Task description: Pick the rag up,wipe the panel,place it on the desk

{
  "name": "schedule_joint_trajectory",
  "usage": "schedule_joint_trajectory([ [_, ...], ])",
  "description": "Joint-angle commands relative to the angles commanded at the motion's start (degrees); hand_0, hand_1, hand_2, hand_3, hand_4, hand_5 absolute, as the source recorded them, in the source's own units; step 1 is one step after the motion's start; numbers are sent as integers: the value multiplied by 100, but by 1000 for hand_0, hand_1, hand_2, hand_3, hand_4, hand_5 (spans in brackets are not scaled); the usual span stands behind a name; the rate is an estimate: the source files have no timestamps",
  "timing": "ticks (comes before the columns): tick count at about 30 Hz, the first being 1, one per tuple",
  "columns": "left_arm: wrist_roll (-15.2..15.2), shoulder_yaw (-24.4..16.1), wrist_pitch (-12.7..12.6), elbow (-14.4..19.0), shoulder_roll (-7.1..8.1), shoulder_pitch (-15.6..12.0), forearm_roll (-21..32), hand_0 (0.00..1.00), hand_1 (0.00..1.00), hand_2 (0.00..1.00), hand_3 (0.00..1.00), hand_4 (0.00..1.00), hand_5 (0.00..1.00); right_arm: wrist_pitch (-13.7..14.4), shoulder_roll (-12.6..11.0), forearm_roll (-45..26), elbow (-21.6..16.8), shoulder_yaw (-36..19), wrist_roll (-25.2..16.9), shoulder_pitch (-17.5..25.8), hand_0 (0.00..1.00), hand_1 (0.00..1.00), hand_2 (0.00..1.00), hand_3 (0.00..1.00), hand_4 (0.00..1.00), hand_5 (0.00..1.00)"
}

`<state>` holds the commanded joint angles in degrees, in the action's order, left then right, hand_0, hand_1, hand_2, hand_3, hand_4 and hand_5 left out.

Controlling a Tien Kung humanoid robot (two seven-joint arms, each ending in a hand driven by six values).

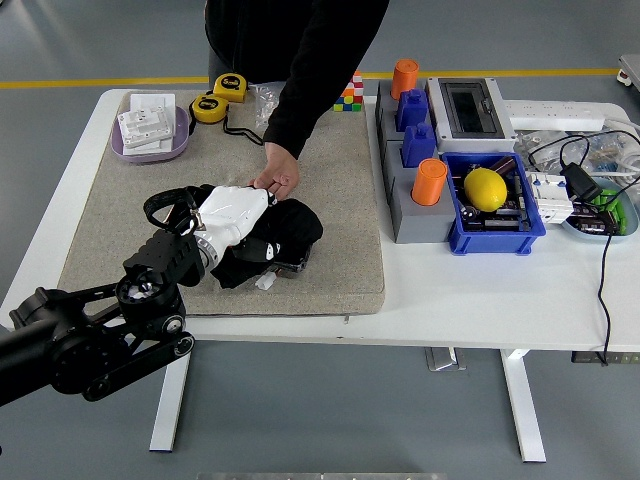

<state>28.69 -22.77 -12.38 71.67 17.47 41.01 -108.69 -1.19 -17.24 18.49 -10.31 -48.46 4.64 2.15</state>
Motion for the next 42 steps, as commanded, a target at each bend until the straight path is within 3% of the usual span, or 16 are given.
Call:
schedule_joint_trajectory([
  [18, 46, -142, -49, -120, 49, -26, -22, 222, 156, 307, 562, 549, 44, 1, 5, -64, 0, 65, 11, 22, 747, 704, 704, 615, 998, 540],
  [42, -22, -418, -72, -379, 334, -139, -145, 222, 153, 307, 561, 550, 42, 3, 8, -153, 0, 161, 13, 50, 749, 702, 703, 616, 998, 540],
])
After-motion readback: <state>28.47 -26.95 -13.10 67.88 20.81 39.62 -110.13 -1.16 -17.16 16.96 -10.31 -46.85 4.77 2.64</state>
